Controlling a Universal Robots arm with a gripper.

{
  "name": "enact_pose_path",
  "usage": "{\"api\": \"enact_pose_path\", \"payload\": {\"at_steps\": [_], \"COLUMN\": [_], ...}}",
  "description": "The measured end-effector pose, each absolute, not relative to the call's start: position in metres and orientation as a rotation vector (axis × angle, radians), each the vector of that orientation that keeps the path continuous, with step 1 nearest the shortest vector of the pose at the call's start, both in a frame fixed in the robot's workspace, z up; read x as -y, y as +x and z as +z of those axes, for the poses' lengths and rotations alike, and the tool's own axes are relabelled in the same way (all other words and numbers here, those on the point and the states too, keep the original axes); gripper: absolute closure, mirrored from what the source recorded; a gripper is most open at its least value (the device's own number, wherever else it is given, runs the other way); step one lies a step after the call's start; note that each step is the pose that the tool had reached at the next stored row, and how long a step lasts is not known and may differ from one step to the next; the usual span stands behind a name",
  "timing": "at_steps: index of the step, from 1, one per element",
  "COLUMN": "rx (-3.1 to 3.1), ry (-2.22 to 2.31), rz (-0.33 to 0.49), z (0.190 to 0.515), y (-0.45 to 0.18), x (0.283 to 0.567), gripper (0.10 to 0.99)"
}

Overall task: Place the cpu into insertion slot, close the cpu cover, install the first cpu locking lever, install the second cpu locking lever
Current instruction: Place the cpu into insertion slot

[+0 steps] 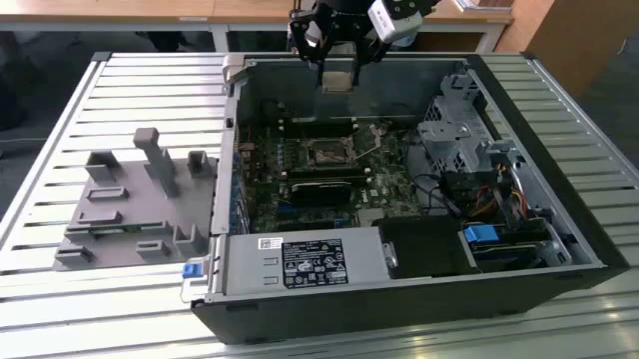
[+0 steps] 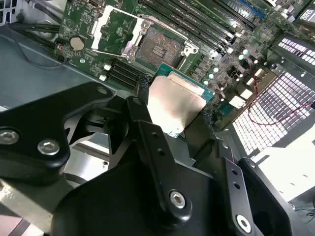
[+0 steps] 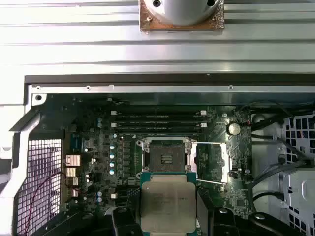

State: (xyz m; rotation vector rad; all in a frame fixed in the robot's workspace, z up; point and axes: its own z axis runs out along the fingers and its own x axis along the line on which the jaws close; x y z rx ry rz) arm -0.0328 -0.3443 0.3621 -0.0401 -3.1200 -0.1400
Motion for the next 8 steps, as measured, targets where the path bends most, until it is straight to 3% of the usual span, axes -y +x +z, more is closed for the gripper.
{"api": "enact_pose_path", "payload": {"at_steps": [8], "rx": [3.12], "ry": [-0.065], "rz": [-0.14], "z": [0.3621], "y": [-0.0327], "x": [0.3443], "gripper": [0.545]}}
